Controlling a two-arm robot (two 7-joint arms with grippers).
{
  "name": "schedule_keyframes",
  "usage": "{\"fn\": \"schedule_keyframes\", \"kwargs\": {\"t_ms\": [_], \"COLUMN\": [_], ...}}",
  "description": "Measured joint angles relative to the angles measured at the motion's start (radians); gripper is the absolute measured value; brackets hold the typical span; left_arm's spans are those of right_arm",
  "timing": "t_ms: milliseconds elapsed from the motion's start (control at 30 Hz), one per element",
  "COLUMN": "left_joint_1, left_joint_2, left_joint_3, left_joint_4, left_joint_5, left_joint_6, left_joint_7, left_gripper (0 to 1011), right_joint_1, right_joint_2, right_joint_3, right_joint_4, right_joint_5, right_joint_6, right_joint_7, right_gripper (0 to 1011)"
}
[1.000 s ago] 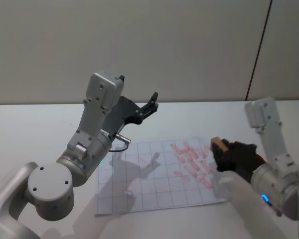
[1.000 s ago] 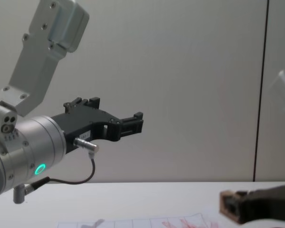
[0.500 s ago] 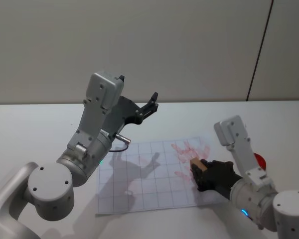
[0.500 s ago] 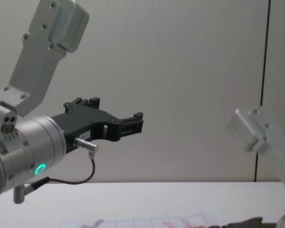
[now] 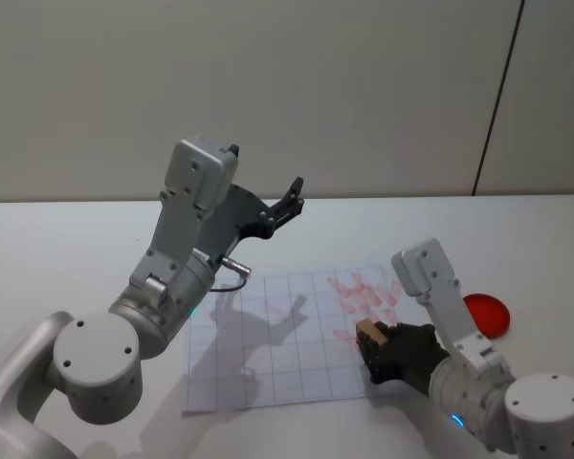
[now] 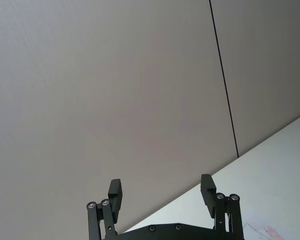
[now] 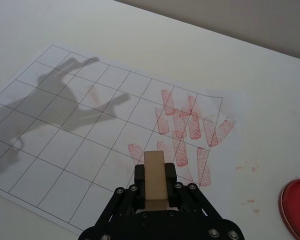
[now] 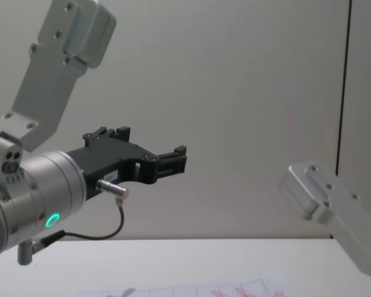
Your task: Use the one hand to pick up the stamp and affix it onto the A4 paper.
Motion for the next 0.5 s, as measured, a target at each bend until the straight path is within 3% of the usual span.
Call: {"fn": "schedule_keyframes", "kwargs": {"t_ms": [500], "left_joint_1": [0.000], "left_joint_2": [0.000], "left_joint_3": [0.000], "left_joint_4": [0.000], "left_joint_5": [0.000], "left_joint_6": [0.000], "left_joint_7": [0.000], "left_gripper": [1001], "right_joint_1": [-0.007], "right_joint_2": [0.001], "right_joint_3": [0.005], "right_joint_4": [0.030], "right_joint_5": [0.013], "right_joint_6": [-0.001], "right_joint_7": [-0.016], "right_gripper": [217]}}
